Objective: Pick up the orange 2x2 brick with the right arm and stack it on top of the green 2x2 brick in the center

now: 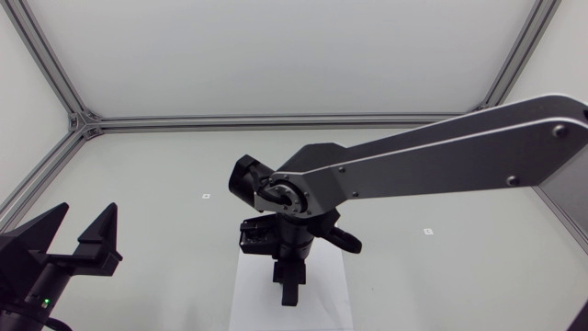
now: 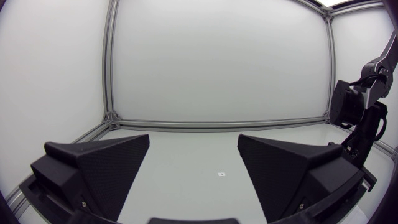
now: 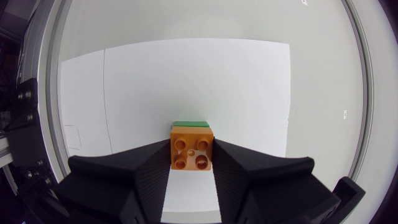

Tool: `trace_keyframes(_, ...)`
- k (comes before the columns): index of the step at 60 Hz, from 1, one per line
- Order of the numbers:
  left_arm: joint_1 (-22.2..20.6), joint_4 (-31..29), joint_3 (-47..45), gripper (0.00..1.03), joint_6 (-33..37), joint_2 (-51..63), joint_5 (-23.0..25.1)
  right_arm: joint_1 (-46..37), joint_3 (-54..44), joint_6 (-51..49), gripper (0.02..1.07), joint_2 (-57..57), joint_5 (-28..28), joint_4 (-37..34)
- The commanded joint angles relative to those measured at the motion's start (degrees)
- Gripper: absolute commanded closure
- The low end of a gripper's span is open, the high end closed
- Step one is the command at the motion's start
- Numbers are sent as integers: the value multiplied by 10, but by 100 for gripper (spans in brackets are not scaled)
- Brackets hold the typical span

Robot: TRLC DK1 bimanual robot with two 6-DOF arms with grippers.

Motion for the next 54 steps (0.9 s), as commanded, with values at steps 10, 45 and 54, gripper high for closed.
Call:
trace_keyframes(10,0,-6,-23,4,3,-2,2,4,2,0,83,32,8,-13)
trace_keyframes(45,0,-6,-23,4,3,-2,2,7,-20,-22,83,41,-13,-29)
trace_keyframes(54,0,-6,-23,4,3,-2,2,9,-37,-19,83,37,-1,-6)
